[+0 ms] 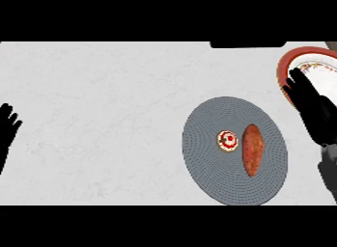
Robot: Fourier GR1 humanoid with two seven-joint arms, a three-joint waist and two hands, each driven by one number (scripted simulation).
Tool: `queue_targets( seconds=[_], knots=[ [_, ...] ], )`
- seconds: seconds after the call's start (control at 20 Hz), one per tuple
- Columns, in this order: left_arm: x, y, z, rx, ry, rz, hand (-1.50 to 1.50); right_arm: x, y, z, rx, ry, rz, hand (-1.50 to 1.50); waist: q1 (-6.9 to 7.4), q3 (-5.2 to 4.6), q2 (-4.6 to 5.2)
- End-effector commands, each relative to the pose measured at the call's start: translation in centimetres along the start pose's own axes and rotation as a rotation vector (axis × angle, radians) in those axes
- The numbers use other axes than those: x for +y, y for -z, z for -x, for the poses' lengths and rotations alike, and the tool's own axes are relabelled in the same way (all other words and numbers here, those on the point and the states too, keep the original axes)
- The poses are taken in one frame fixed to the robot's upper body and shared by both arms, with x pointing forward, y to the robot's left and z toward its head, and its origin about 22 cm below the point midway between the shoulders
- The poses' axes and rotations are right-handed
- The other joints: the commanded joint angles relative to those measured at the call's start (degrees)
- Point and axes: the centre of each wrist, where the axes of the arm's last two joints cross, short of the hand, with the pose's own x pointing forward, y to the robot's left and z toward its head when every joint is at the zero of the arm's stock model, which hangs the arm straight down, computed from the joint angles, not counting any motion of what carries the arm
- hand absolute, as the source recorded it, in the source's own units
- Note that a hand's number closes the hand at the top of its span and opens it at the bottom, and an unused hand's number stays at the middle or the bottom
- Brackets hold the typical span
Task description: Pick the sweet potato from the placemat and place it in the plate
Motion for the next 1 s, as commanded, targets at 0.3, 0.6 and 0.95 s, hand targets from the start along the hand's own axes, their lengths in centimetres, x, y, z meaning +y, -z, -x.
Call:
queue_targets(
  seconds=[0.3,0.6,0.95],
  knots=[
    [-5.9,-1.1,1.6,0.022,0.069,0.109,0.00,-1.6,-0.2,-10.1,-0.238,-0.495,-0.255,1.50,-1.05,-2.10,-3.50],
    [-9.9,-3.1,2.9,0.035,0.053,0.140,0.00,-0.4,-4.5,1.8,-0.271,-0.307,0.010,1.50,-1.45,0.25,-1.79],
    [-11.7,-2.9,2.9,0.052,0.061,0.150,0.00,-0.1,-7.1,7.0,-0.364,-0.036,-0.318,-1.50,0.51,-0.03,-1.58]
  ],
)
